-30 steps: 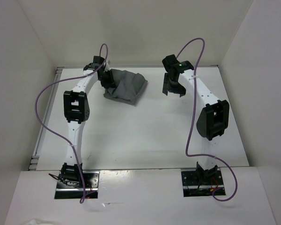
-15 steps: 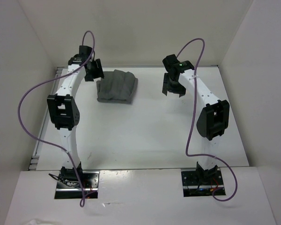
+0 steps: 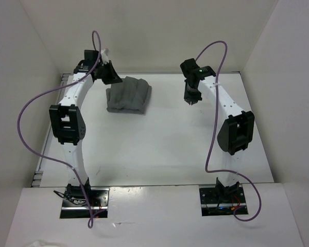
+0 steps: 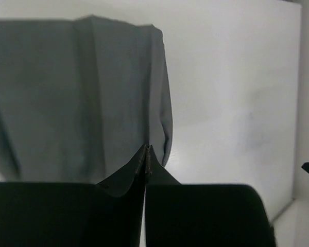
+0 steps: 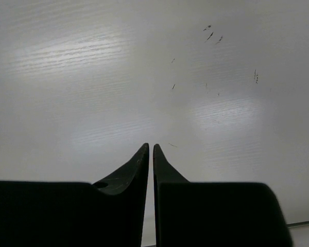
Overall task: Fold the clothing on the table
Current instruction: Fold the skirt
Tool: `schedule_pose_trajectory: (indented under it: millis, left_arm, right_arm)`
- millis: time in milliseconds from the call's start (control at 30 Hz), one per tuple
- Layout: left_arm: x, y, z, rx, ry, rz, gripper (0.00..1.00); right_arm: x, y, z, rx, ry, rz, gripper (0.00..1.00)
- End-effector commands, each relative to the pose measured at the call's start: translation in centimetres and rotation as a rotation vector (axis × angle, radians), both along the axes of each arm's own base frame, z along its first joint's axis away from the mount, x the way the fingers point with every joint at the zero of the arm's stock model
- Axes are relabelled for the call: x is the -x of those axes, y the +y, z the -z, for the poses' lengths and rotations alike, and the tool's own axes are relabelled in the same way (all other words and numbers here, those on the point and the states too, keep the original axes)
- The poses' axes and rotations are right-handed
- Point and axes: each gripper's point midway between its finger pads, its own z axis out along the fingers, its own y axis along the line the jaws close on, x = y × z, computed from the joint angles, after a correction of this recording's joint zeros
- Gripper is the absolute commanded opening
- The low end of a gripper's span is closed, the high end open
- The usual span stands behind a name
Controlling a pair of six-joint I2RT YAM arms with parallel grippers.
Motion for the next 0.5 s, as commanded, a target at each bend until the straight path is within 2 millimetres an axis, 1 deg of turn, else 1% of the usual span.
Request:
schedule_pose_trajectory:
  millis: [0,33,67,100,133,167,200,233,267,300,333,367,400,433,467]
  left_arm:
    - [0.0,-4.3,4.6,0.247,0.112,0.136,0.00]
    - [-0.2,-4.3,7.0,0.261,0.170,0.105,0.00]
    - [-0.1,-3.5,8.5,0.259,0.205,0.071,0.00]
    - [0.5,-3.3,10.6,0.253,0.260,0.042,0.00]
    - [0.6,-2.6,12.5,0.220,0.284,0.004,0.00]
    - [0.8,-1.7,13.5,0.201,0.303,-0.030,0.00]
    - [1.1,-1.3,14.6,0.181,0.324,-0.052,0.00]
    - [2.1,-0.5,16.2,0.146,0.363,-0.098,0.00]
    - [2.6,0.4,17.2,0.133,0.388,-0.125,0.00]
    - [2.8,1.0,17.2,0.127,0.385,-0.142,0.00]
    - [3.0,1.0,17.2,0.127,0.383,-0.142,0.00]
    - [3.2,1.6,17.6,0.129,0.393,-0.153,0.00]
    - [3.7,0.7,17.1,0.168,0.403,-0.106,0.01]
    - [3.7,0.7,16.7,0.169,0.394,-0.105,0.01]
    - [3.5,0.1,14.9,0.221,0.367,-0.053,0.06]
  right_arm:
    - [-0.4,-0.2,-4.0,-0.040,-0.124,0.002,0.11]
    - [-0.3,-0.3,-4.5,-0.044,-0.135,0.002,0.11]
    - [-0.3,-0.3,-4.1,-0.042,-0.129,0.002,0.11]
    - [0.0,-0.5,-4.1,-0.033,-0.129,0.006,0.11]
    - [0.3,-0.6,-4.3,-0.034,-0.132,0.006,0.12]
    - [0.5,-0.7,-3.9,-0.030,-0.121,0.006,0.12]
    - [0.5,-0.9,-4.3,-0.026,-0.133,0.010,0.12]
    - [0.8,-1.0,-4.3,-0.025,-0.131,0.010,0.12]
    - [0.7,-1.3,-4.0,-0.023,-0.128,0.019,0.12]
    - [0.7,-1.3,-4.0,-0.023,-0.128,0.019,0.12]
    - [0.8,-1.4,-4.4,-0.027,-0.138,0.019,0.12]
    - [0.8,-1.8,-4.0,-0.023,-0.128,0.028,0.13]
    - [0.8,-1.8,-4.0,-0.023,-0.128,0.029,0.13]
    - [0.8,-1.8,-4.0,-0.023,-0.128,0.029,0.13]
    - [0.8,-1.8,-4.0,-0.023,-0.128,0.029,0.13]
